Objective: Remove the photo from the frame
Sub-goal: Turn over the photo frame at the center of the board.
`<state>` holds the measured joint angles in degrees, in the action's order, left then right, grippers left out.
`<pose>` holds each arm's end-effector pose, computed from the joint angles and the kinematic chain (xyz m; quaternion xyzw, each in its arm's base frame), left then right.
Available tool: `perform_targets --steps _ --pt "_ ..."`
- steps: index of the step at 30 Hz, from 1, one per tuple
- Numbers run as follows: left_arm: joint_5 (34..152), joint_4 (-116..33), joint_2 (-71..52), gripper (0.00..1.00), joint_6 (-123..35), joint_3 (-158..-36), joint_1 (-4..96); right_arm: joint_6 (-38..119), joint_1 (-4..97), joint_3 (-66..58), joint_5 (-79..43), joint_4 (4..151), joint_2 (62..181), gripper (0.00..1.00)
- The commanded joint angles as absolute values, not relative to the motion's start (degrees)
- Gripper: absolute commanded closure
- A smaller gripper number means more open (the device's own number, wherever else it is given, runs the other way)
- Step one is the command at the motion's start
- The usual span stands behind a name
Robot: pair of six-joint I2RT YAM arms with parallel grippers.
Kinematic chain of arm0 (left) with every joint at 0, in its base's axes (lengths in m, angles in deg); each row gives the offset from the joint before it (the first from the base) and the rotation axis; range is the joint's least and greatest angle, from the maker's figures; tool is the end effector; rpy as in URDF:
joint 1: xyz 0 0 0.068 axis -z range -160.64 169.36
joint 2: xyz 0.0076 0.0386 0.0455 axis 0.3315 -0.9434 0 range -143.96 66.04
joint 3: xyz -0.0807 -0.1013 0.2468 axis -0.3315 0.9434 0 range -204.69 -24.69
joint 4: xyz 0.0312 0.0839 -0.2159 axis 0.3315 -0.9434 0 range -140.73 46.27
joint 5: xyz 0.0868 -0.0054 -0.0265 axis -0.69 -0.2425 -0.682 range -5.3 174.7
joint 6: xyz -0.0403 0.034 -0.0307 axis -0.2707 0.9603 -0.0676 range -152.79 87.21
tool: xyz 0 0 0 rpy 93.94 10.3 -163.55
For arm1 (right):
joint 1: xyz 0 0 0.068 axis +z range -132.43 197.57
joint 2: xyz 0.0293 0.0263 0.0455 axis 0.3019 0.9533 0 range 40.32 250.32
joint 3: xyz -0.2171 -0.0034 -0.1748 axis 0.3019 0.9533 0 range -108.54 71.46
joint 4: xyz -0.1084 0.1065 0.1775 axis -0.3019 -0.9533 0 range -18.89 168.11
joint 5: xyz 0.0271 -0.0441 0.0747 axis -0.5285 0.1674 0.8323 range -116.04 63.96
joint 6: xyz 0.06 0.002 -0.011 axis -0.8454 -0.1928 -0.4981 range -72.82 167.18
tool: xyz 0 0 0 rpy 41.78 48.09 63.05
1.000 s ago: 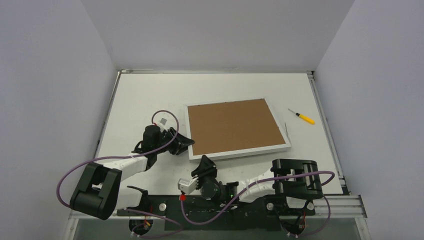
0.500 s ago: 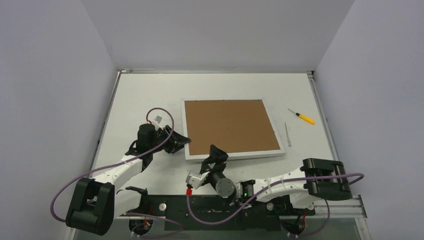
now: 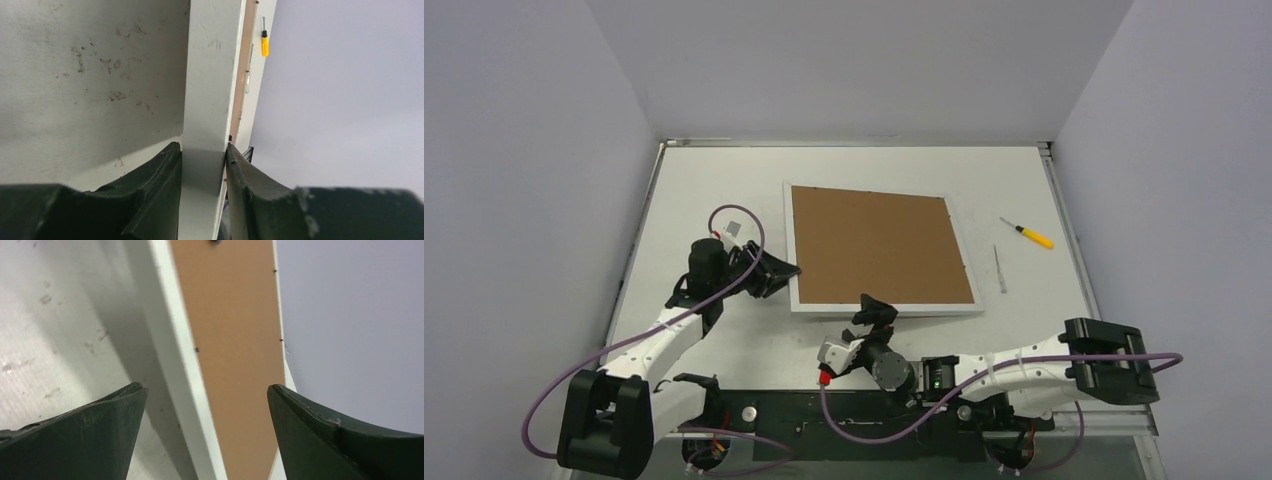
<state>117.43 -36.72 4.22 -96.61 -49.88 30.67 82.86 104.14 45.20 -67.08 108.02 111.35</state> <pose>0.1899 -0.0631 0.2158 -0.2398 0.8065 -0.4872 0.2340 0.0437 0.2297 0.2322 -0.5468 0.5456 -0.0056 0.6351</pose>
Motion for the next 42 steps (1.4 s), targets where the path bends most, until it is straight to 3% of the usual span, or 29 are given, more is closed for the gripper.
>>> perform_targets --steps 1,13,19,30,34,38,42 --pt "119.85 -33.58 6.71 0.87 -98.97 -54.69 29.04 83.51 105.48 40.87 -66.11 103.57 116.81 0.05" --pt "121.13 -35.34 8.20 0.87 -98.65 -54.91 27.34 92.65 105.10 36.10 -82.66 115.99 137.81 0.00" --pt "122.33 -36.15 8.52 0.87 -98.15 -55.19 26.02 91.06 102.91 36.13 -82.99 117.85 138.15 0.20" --pt "123.65 -37.19 9.11 0.86 -98.19 -56.00 24.67 94.81 101.92 35.05 -84.88 121.75 139.74 0.74" --pt "124.35 -38.49 9.89 0.76 -98.06 -57.03 23.67 95.23 102.36 33.80 -84.94 121.44 138.36 0.93" --pt "125.25 -40.00 10.46 0.62 -97.59 -58.22 22.27 96.37 102.48 32.40 -85.43 121.35 136.05 0.95" --pt "126.24 -41.79 11.21 0.41 -96.69 -59.08 20.50 96.87 102.48 30.79 -85.89 120.27 133.14 0.95"
